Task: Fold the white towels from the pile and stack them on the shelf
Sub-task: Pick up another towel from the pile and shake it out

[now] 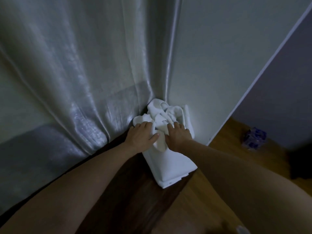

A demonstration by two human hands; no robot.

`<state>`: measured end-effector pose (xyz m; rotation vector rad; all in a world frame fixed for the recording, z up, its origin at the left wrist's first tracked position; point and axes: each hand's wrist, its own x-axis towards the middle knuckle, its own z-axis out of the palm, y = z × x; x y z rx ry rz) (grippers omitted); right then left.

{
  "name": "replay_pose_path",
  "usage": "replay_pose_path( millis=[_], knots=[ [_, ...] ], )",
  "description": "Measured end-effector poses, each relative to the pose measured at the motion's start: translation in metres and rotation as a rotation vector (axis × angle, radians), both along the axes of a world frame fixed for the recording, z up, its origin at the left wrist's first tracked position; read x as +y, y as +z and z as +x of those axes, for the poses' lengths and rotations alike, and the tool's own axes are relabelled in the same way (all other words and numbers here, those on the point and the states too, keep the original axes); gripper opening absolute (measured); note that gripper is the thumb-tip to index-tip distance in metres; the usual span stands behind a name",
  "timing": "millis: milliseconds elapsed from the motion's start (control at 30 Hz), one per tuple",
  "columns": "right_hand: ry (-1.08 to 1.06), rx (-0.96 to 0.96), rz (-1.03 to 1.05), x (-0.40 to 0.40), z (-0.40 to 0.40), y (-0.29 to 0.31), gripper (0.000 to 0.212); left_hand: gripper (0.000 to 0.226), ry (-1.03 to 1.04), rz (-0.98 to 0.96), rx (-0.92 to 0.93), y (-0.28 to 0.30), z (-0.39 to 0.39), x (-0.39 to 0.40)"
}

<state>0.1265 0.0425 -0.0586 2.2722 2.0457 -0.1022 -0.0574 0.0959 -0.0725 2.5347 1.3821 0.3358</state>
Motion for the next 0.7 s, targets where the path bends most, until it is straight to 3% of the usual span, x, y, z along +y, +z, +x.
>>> replay_pose_path(
  millis=[267,400,700],
  knots=[
    [0.016,0.144,0.052,0.052,0.04,-0.027,0.044,0.056,0.071,-0.046,-0.031,-0.014,0.041,0.03],
    [0.093,0.193,0.007,0.074,0.059,-0.038,0.042,0.03,0.147,-0.009,-0.036,-0.018,0.051,0.038],
    [0.201,0.269,0.003,0.098,0.081,-0.049,0.033,0.009,0.444,-0.058,-0.447,0.013,0.066,0.039]
  ],
)
